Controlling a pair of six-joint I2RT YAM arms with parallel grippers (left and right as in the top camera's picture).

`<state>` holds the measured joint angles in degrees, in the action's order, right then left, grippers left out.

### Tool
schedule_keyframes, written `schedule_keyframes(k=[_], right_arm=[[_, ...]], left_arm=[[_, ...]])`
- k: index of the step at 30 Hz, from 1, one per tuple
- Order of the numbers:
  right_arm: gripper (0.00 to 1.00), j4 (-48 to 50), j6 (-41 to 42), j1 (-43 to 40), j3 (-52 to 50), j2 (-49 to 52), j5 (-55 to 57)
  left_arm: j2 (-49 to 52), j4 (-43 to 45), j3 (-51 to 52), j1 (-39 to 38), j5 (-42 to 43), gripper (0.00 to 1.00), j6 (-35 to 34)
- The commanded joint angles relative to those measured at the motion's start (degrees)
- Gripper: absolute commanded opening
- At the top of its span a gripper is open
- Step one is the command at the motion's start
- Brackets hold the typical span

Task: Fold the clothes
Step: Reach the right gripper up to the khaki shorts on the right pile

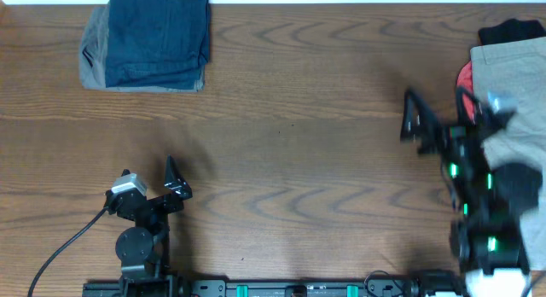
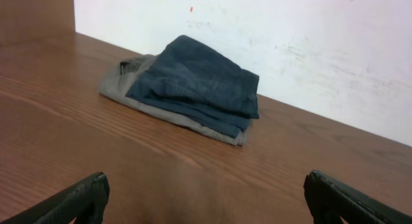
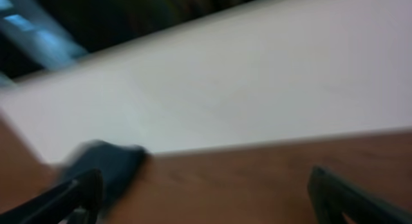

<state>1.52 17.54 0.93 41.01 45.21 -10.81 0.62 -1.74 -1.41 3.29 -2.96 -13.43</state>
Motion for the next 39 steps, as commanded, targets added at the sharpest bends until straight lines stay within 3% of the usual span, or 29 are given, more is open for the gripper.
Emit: schedule_keyframes(k=[1, 7, 13, 17, 22, 26, 39], right_arm=[[0.99, -6.0, -9.7, -0.5, 9.8, 11.3, 9.9], [0.99, -21.4, -17.9, -0.7, 28.2, 33.7, 28.8], [0.99, -36.9, -18.9, -2.8, 43.9, 52.4, 43.5], [0.99, -35.6, -19.5, -3.5, 46.9, 57.4, 48.6], [0.99, -29.6, -28.3, -5.4, 47.3, 62.0, 49.7], [0.99, -29.7, -30.7, -8.3, 50.4, 67.6, 54.8], [0.98, -30.2, -31.1, -11.6, 55.8, 81.5, 54.6]], left_arm=[[-0.3, -2.0, 1.2, 0.3, -0.5, 0.98, 0.7], [-0.3, -2.0, 1.2, 0.3, -0.5, 0.98, 0.7], [-0.3, -2.0, 1.2, 0.3, -0.5, 0.98, 0.7], [-0.3, -2.0, 1.2, 0.3, -0.5, 0.98, 0.7], [-0.3, -2.0, 1.2, 0.3, -0.5, 0.98, 0.7], [-0.3, -2.0, 1.2, 0.3, -0.5, 0.98, 0.7], [-0.3, -2.0, 1.2, 0.3, -0.5, 0.98, 0.7]])
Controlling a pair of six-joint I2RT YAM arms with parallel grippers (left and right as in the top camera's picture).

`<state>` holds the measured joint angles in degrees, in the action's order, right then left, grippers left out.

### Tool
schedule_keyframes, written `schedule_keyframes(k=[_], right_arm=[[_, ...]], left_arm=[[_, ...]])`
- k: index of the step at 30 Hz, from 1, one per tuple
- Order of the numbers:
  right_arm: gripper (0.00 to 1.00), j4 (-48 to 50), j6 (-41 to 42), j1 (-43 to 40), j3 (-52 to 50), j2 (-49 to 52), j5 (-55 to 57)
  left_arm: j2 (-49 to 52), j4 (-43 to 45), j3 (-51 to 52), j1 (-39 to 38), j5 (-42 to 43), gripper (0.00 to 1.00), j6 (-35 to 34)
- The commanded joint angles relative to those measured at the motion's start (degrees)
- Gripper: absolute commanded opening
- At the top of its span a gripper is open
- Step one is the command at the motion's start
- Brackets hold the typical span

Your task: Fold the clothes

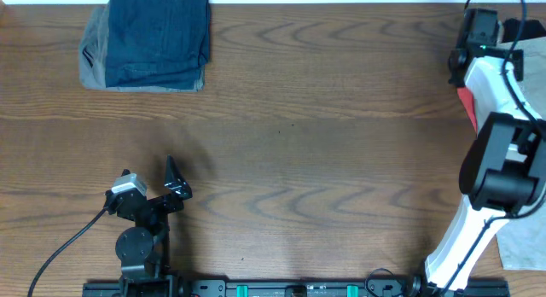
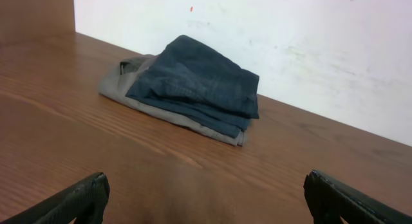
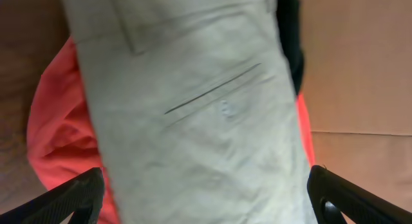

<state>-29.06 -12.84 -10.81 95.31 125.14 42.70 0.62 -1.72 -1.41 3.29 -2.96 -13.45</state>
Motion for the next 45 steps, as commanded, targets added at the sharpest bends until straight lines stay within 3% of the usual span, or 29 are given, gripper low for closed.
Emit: schedule_keyframes(k=[1, 45], right_arm=[[0.98, 0.3, -0.7, 0.0, 1.5, 2.2, 0.8], [0.87, -2.5, 0.6, -6.6, 1.4, 5.4, -12.8]], left_arm=[[-0.3, -2.1, 1.2, 0.3, -0.5, 0.98, 0.8], [-0.3, -2.1, 1.2, 0.3, -0.5, 0.98, 0.8]])
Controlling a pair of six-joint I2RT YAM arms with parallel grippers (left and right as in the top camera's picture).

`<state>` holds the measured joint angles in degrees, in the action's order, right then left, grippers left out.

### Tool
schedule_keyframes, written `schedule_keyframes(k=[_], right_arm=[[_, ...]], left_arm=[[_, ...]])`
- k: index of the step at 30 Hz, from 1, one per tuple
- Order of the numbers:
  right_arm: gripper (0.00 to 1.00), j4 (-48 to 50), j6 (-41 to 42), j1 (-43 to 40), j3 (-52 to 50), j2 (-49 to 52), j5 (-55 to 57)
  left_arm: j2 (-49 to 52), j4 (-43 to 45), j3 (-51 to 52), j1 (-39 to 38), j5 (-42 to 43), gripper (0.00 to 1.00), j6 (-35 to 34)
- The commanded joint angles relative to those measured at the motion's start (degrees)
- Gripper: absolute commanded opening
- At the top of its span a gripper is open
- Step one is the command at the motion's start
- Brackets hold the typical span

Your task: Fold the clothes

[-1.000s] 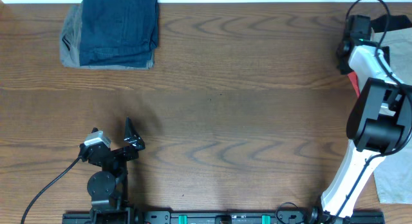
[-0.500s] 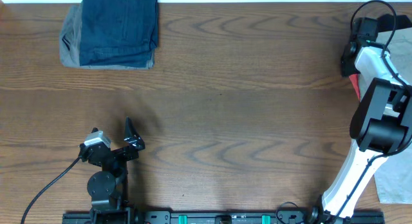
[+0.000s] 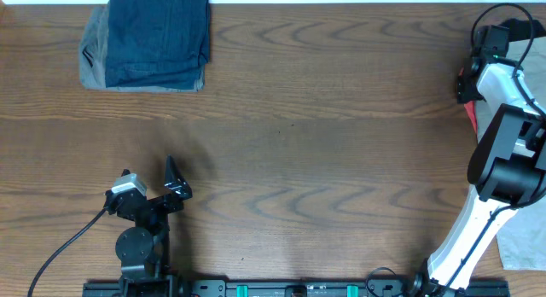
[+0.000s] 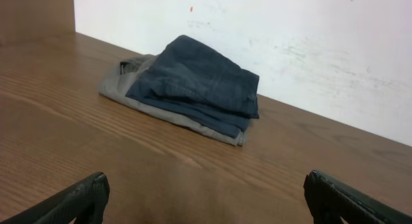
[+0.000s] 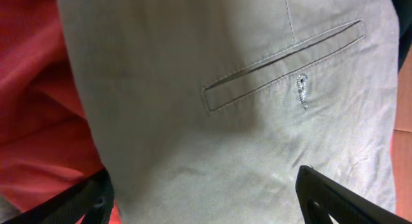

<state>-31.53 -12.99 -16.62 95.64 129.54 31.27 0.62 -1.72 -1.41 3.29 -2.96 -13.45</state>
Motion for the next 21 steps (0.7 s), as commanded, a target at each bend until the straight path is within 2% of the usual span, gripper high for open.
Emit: schedule_keyframes(k=[1, 6, 12, 15, 18, 21], right_arm=[[0.87, 0.0, 0.8, -0.7, 1.0, 1.0, -1.4], [0.8, -0.2, 1.0, -0.9, 1.0, 1.0, -1.5], [0.44, -0.5, 1.2, -1.2, 1.0, 1.0, -1.5], [0.33, -0.6, 2.7, -1.2, 1.0, 1.0, -1.5], [0.15, -0.6, 4.1, -1.2, 1.0, 1.0, -1.5], [0.06, -0.6, 5.7, -1.2, 1.0, 1.0, -1.6]], left_arm=[[-0.3, -2.1, 1.2, 0.3, -0.5, 0.98, 0.8], [-0.3, -2.1, 1.2, 0.3, -0.5, 0.98, 0.8], [-0.3, -2.1, 1.2, 0.3, -0.5, 0.98, 0.8], [-0.3, -2.1, 1.2, 0.3, -0.5, 0.98, 0.8], [-0.3, -2.1, 1.2, 0.3, -0.5, 0.98, 0.8], [-0.3, -2.1, 1.2, 0.3, -0.5, 0.98, 0.8]])
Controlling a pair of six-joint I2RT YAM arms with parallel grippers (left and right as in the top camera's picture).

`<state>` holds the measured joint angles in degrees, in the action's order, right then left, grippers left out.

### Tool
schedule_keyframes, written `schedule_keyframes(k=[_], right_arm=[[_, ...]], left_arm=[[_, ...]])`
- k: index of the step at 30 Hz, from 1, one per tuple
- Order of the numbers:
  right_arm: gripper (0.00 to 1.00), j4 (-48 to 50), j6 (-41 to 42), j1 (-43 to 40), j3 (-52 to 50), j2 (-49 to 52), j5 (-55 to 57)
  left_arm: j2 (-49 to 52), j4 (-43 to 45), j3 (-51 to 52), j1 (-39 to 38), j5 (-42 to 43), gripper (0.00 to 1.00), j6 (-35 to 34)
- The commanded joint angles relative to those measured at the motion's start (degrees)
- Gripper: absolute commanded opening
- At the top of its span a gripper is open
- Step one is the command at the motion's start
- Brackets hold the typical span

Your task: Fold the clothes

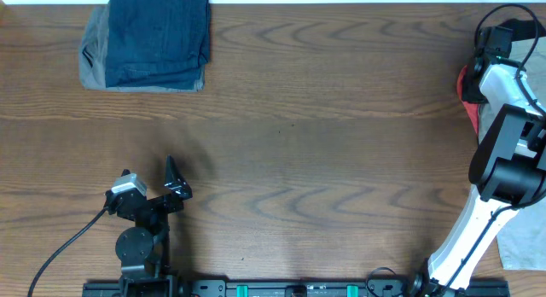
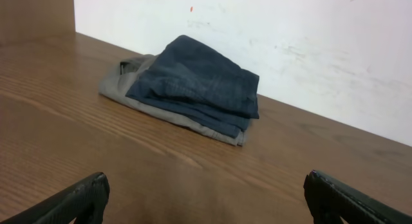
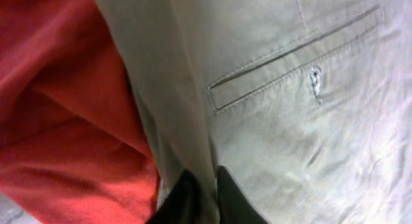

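Khaki trousers with a welt pocket lie on top of a red garment in the pile at the table's far right. My right gripper is shut on a fold at the trousers' left edge, beside the red cloth. Seen from overhead, the right gripper reaches into that pile, and the arm hides most of the trousers. My left gripper rests open and empty low over the table, at the near left in the overhead view.
A folded stack, blue jeans on a grey garment, sits at the far left by the wall and also faces the left wrist. A black garment lies in the far right corner. Grey cloth hangs at the near right edge.
My right gripper was open just above the khaki trousers. It is now shut on a fold at their left edge. The left arm has not moved.
My right gripper was first open and blurred near the pile on the right. Then it hung open above the khaki trousers and red garment. Later it was close over the trousers' pocket, and now it grips their edge. The left arm and folded stack stayed still.
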<state>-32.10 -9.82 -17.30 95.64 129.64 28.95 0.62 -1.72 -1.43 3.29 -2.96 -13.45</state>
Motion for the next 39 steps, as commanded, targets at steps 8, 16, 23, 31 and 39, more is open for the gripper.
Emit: schedule_keyframes(k=[8, 16, 23, 31, 39], right_arm=[[0.01, -0.9, 9.2, -0.8, 1.0, -0.4, 0.8], [0.01, -1.1, 16.3, -1.2, 1.0, -6.9, -1.4], [0.01, -1.9, 17.8, -1.2, 1.0, -13.6, -4.0], [0.01, -3.8, 14.2, -1.1, 1.0, -13.2, -9.6], [0.13, -3.8, 13.8, -1.2, 1.0, -7.3, -9.5]], left_arm=[[-0.3, -2.1, 1.2, 0.3, -0.5, 0.98, 0.8], [-0.3, -2.1, 1.2, 0.3, -0.5, 0.98, 0.8], [-0.3, -2.1, 1.2, 0.3, -0.5, 0.98, 0.8], [-0.3, -2.1, 1.2, 0.3, -0.5, 0.98, 0.8], [-0.3, -2.1, 1.2, 0.3, -0.5, 0.98, 0.8]])
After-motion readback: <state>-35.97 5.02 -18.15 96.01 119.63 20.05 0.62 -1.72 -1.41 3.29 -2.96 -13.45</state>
